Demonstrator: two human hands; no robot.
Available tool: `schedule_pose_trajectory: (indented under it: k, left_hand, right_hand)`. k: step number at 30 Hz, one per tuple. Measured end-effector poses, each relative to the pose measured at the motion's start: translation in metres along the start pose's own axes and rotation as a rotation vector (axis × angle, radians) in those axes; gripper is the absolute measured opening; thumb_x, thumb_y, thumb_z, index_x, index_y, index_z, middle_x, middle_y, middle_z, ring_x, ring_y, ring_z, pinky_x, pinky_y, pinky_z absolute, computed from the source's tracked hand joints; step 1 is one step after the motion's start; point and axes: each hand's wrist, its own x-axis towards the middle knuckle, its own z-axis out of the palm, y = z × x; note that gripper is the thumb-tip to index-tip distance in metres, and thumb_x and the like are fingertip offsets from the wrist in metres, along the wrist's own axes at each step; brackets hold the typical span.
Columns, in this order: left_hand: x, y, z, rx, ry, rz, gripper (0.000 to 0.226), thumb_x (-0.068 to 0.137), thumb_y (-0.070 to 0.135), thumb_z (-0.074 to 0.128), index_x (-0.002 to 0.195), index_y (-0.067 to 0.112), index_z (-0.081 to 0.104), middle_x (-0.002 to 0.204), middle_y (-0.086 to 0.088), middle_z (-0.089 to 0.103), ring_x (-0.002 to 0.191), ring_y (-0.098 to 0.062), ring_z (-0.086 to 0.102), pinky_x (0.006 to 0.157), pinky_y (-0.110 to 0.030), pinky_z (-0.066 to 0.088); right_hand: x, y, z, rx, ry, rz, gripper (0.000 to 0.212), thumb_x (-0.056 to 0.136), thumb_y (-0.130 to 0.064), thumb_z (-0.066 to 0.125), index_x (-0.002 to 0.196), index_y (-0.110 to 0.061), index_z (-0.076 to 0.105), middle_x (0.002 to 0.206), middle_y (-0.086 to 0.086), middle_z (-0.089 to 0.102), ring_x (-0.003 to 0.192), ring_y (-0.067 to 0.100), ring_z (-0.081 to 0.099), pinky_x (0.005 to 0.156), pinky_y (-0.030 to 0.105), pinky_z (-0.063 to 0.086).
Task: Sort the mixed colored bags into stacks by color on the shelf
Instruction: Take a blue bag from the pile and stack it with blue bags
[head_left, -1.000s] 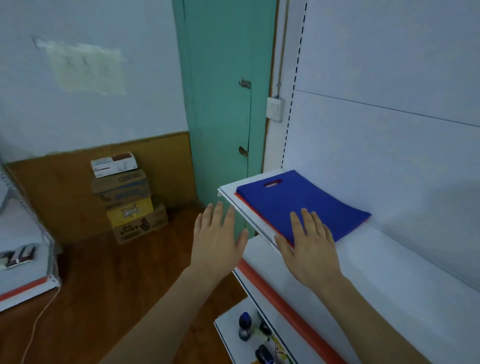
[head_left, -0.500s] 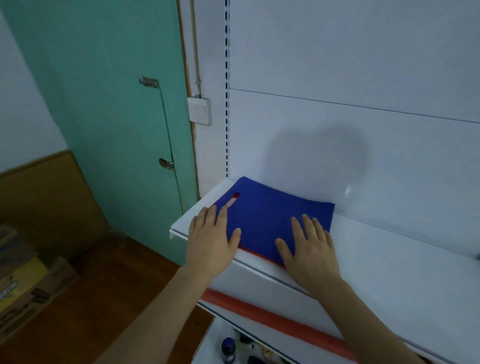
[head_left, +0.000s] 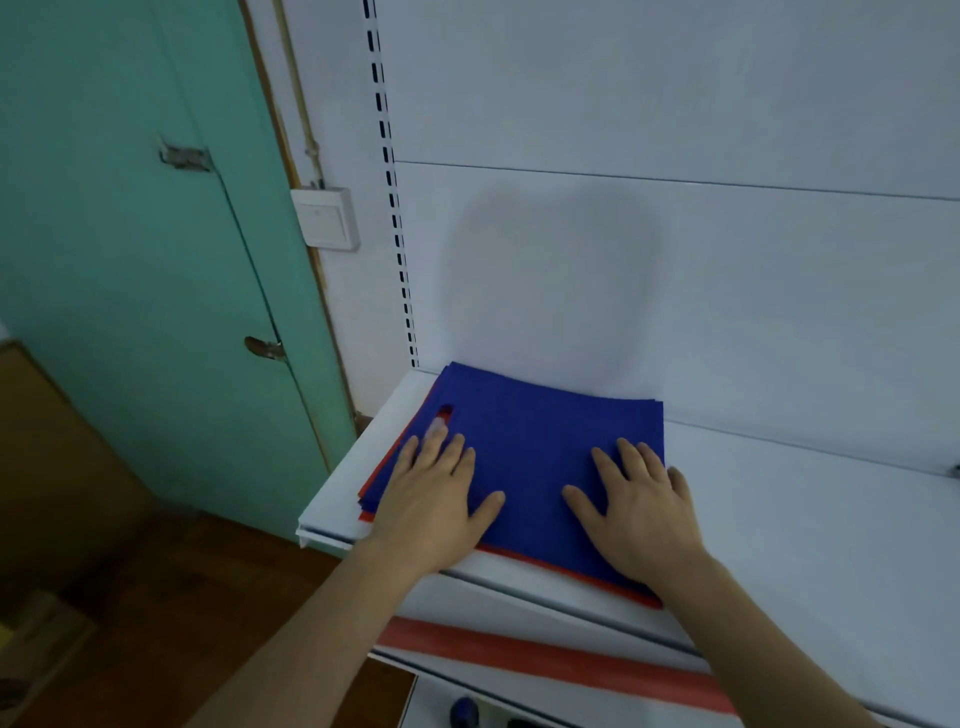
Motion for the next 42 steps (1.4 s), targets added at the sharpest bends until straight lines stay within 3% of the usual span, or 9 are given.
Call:
schedule_pose_trajectory:
  k: [4, 9, 13, 16, 21, 27, 35, 38, 42]
  left_hand:
    - [0.0, 0.008, 0.005, -0.018, 0.006, 0.032, 0.086, 0.101, 0.068, 0.007, 0.164, 0.013, 0.027, 0.172, -0.006, 0.024, 0.161, -0.021, 0.013, 0.131, -0.047, 0.01]
    - [-0.001, 0.02, 0.004, -0.213, 0.045, 0.148, 0.063, 0.11, 0.049, 0.033, 0.162, 0.013, 0.033, 0.168, -0.006, 0.033, 0.157, -0.021, 0.023, 0.13, -0.038, 0.017]
    - [0.004, 0.005, -0.01, -0.433, 0.048, 0.115, 0.068, 0.104, 0.058, 0.043, 0.148, 0.007, 0.05, 0.166, -0.009, 0.033, 0.156, -0.025, 0.021, 0.125, -0.041, 0.029]
    - [-0.004, -0.006, -0.01, -0.24, 0.084, 0.118, 0.06, 0.105, 0.058, 0.034, 0.138, 0.015, 0.062, 0.17, -0.016, 0.024, 0.158, -0.032, 0.012, 0.127, -0.046, 0.023]
    - [-0.015, 0.006, -0.005, -0.107, -0.005, 0.042, 0.071, 0.103, 0.07, 0.022, 0.162, 0.032, 0.029, 0.17, -0.028, 0.012, 0.159, -0.044, 0.005, 0.129, -0.056, 0.006]
    - [-0.012, 0.013, -0.008, -0.141, 0.012, 0.091, 0.069, 0.107, 0.059, 0.036, 0.162, 0.021, 0.022, 0.169, -0.02, 0.023, 0.157, -0.039, 0.02, 0.129, -0.052, 0.021]
    - [-0.016, 0.026, -0.006, -0.387, 0.103, 0.192, 0.073, 0.108, 0.03, 0.052, 0.166, 0.024, 0.009, 0.172, -0.012, 0.013, 0.159, -0.032, 0.015, 0.123, -0.039, 0.031]
    - [-0.012, 0.017, -0.01, -0.43, 0.063, 0.036, 0.088, 0.101, 0.046, 0.061, 0.165, 0.017, 0.008, 0.172, -0.012, 0.015, 0.158, -0.03, 0.017, 0.125, -0.039, 0.028]
    - [-0.012, 0.019, -0.006, -0.259, 0.099, 0.101, 0.062, 0.104, 0.051, 0.047, 0.157, 0.018, 0.036, 0.162, -0.003, 0.041, 0.151, -0.024, 0.032, 0.128, -0.042, 0.024]
  right_hand:
    - [-0.002, -0.004, -0.002, -0.054, -0.007, 0.064, 0.083, 0.096, -0.082, 0.013, 0.165, -0.037, 0.025, 0.175, 0.001, 0.015, 0.161, 0.03, 0.008, 0.127, 0.055, 0.018]
    - [-0.016, -0.03, -0.006, -0.053, 0.013, 0.219, 0.068, 0.103, -0.07, 0.022, 0.162, -0.037, 0.03, 0.171, 0.005, 0.023, 0.158, 0.035, 0.015, 0.124, 0.055, 0.026]
    - [-0.026, -0.035, -0.005, -0.056, 0.063, 0.275, 0.06, 0.106, -0.063, 0.027, 0.158, -0.035, 0.04, 0.167, 0.003, 0.032, 0.157, 0.031, 0.021, 0.122, 0.051, 0.032]
    - [-0.032, -0.031, -0.007, -0.073, 0.1, 0.308, 0.058, 0.106, -0.06, 0.032, 0.154, -0.032, 0.049, 0.164, 0.004, 0.039, 0.156, 0.03, 0.025, 0.122, 0.048, 0.033]
    - [-0.04, -0.025, -0.014, -0.084, 0.12, 0.396, 0.06, 0.105, -0.061, 0.038, 0.152, -0.025, 0.048, 0.166, 0.01, 0.031, 0.155, 0.034, 0.021, 0.12, 0.047, 0.036]
    - [-0.043, -0.017, -0.024, 0.017, 0.106, 0.551, 0.08, 0.093, -0.076, 0.049, 0.15, -0.02, 0.038, 0.153, 0.014, 0.037, 0.13, 0.036, 0.045, 0.096, 0.048, 0.054]
    - [-0.042, -0.006, -0.021, 0.349, 0.191, 0.587, 0.097, 0.088, -0.054, 0.076, 0.158, -0.012, 0.023, 0.133, 0.018, 0.06, 0.119, 0.043, 0.056, 0.095, 0.051, 0.051]
    - [-0.038, 0.007, -0.024, 0.463, 0.203, 0.654, 0.087, 0.092, -0.041, 0.075, 0.158, -0.011, 0.026, 0.123, 0.017, 0.067, 0.112, 0.043, 0.063, 0.085, 0.048, 0.054]
    - [-0.039, 0.016, -0.027, 0.484, 0.275, 0.665, 0.047, 0.096, -0.027, 0.064, 0.142, -0.016, 0.057, 0.111, 0.009, 0.073, 0.098, 0.036, 0.064, 0.082, 0.044, 0.055]
